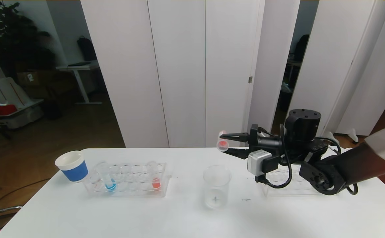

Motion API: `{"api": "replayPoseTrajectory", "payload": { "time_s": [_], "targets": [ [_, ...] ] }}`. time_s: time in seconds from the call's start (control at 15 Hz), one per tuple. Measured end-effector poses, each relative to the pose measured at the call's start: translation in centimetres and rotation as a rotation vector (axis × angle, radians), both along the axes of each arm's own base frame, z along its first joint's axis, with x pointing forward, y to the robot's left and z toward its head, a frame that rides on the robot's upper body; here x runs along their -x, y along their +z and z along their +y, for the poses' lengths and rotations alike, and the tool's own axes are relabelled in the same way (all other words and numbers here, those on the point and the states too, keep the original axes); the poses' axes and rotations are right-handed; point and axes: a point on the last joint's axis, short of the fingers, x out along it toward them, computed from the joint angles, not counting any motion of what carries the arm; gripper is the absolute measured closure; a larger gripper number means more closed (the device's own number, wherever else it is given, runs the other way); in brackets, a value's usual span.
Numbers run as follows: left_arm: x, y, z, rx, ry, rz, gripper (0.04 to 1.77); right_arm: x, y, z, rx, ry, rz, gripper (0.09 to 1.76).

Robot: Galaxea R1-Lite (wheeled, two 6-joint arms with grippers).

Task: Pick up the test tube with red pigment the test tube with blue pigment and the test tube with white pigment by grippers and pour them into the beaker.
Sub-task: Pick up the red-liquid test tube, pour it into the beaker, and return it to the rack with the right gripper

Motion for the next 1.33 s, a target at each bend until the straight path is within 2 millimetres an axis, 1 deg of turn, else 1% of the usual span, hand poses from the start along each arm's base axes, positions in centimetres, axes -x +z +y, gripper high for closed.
{"api": "replayPoseTrajectory", "payload": {
  "time_s": [0.6,1.13,1.33],
  "targets": [
    [0.0,0.0,0.0,0.000,0.000,0.000,0.06,-0.9,-0.4,0.8,0.027,0.017,-0.103,1.26],
    [0.0,0.0,0.0,0.000,0.000,0.000,0.06,-1.0,-0.8,1.5,0.038,0.076,-0.146,1.26],
    [0.0,0.0,0.0,0.000,0.000,0.000,0.06,-1.1,-0.7,1.4,0.038,0.091,-0.163,1.26]
  ]
}}
